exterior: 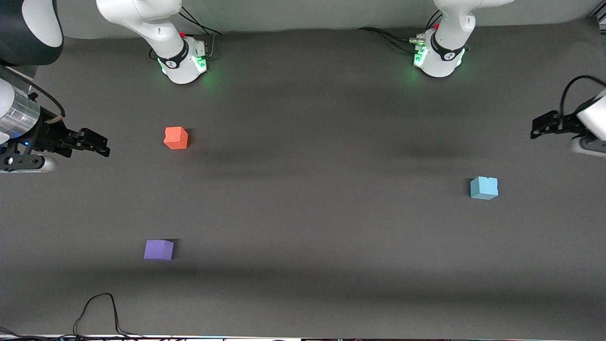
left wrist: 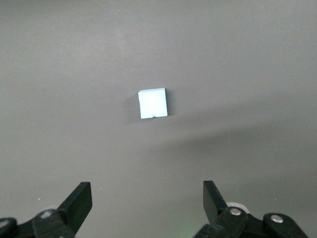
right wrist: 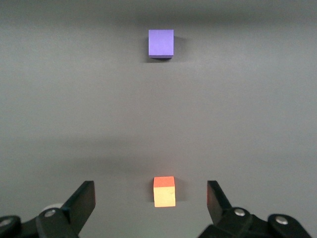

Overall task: Place blue block between orange and purple blocks
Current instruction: 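Move the left gripper down over the light-blue cube, then close the left gripper on the light-blue cube and lift it, then carry the blue cube with the left gripper to the table middle, then release the blue cube and withdraw the left gripper, then lower the right gripper over the blue cube, then grasp the blue cube with the right gripper and carry it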

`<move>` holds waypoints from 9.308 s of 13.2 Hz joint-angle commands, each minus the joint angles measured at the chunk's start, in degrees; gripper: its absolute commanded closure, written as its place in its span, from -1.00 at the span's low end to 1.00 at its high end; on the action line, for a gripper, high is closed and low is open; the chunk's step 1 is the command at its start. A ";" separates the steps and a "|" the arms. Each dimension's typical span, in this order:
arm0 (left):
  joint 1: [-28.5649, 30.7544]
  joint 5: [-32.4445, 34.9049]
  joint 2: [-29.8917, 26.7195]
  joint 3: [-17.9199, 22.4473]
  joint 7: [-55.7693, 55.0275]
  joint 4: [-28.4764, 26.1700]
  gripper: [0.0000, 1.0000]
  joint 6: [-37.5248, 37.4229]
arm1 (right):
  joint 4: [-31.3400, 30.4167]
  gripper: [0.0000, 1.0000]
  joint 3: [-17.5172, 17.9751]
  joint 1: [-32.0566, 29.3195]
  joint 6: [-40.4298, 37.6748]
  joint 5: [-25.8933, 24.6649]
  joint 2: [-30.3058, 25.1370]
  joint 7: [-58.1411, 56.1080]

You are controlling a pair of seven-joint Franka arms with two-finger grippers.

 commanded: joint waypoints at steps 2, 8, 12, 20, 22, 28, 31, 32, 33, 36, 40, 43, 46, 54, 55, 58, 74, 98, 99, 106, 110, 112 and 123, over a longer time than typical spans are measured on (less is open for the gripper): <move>-0.60 0.84 -0.95 -0.01 0.78 -11.36 -1.00 13.67 | 1.05 -1.00 -0.10 -0.07 -0.39 1.14 0.47 0.35; 0.01 0.84 7.92 0.07 2.26 -20.78 -1.00 35.74 | 1.06 -1.00 -0.10 -0.07 -0.39 1.14 0.47 0.35; 0.10 0.84 12.23 0.16 2.97 -22.63 -1.00 42.78 | 1.06 -1.00 -0.10 -0.07 -0.39 1.14 0.47 0.35; 0.10 0.84 20.06 0.16 3.50 -25.89 -1.00 57.81 | 1.06 -1.00 -0.10 -0.07 -0.39 1.14 0.47 0.35; 0.10 0.84 21.29 0.34 4.55 -25.36 -1.00 58.53 | 1.06 -1.00 -0.10 -0.07 -0.39 1.14 0.47 0.35; 0.28 0.05 23.58 0.25 3.76 -23.43 -0.53 58.89 | 1.14 -1.00 -0.10 -0.07 -0.39 1.14 0.47 0.35; 0.19 -0.03 23.93 0.25 2.45 -22.64 0.04 58.88 | 1.14 -1.00 -0.10 -0.07 -0.39 1.14 0.47 0.35; 0.19 -0.03 23.93 0.34 2.36 -22.55 0.11 58.88 | 1.14 -1.00 -0.10 -0.07 -0.39 1.14 0.47 0.35; 0.19 -0.03 23.67 0.25 2.27 -22.11 0.11 58.28 | 1.14 -1.00 -0.10 -0.07 -0.39 1.14 0.47 0.35; -0.60 -0.12 18.85 -0.18 -1.49 -15.20 0.11 40.51 | 1.14 -1.00 -0.10 -0.07 -0.31 1.05 0.47 0.26; -6.38 -0.21 15.59 -5.10 -19.47 -2.36 0.11 16.13 | 1.67 -1.00 -0.10 -0.07 -0.31 1.05 0.65 0.26; -15.59 -0.39 17.16 -10.72 -40.20 5.21 0.11 10.11 | 1.67 -1.00 0.07 0.11 -0.31 1.05 0.56 0.35; -28.50 0.66 24.78 -12.84 -60.16 15.56 0.11 10.46 | 1.67 -1.00 0.07 0.02 -0.31 1.05 0.56 0.35; -52.09 11.47 50.81 -12.40 -84.12 34.23 0.10 19.85 | 1.32 -1.00 -0.02 -0.15 -0.39 1.14 0.56 0.17; -52.63 11.91 51.79 -12.40 -84.13 34.23 0.08 21.25 | 1.23 -1.00 -0.10 -0.15 -0.39 1.14 0.65 0.17; -53.25 12.53 53.55 -12.40 -84.04 34.05 -0.25 23.81 | 1.14 -1.00 -0.10 -0.15 -0.39 1.14 0.65 0.17; -4.42 -6.98 16.23 -15.57 -28.91 21.15 -1.00 -13.16 | 2.37 -1.00 0.86 2.46 -0.22 1.84 0.65 3.23; -3.59 -0.12 3.98 -3.52 -13.81 17.53 -1.00 -15.29 | -22.59 -1.00 0.77 41.24 54.44 2.90 24.11 43.40; -3.59 -0.04 3.98 -3.70 -13.81 17.53 -1.00 -15.56 | -22.76 -1.00 0.69 42.03 55.23 2.98 24.73 43.59; -3.59 -0.21 4.16 -3.44 -11.35 17.71 -1.00 -15.47 | -26.80 -0.47 0.42 43.26 58.75 2.46 25.00 44.64; -5.08 -0.30 4.33 -2.39 -11.35 17.70 -1.00 -15.38 | -26.81 -0.07 0.25 43.18 58.14 2.37 23.60 44.29; -4.82 -0.56 4.25 -2.39 -11.27 17.62 -1.00 -15.47 | -26.63 -0.07 -1.06 42.65 53.17 2.37 19.22 43.07; -4.55 -0.83 4.77 -2.39 -11.35 17.97 -1.00 -15.21 | -30.22 -0.08 -35.06 42.65 33.60 2.90 0.82 6.87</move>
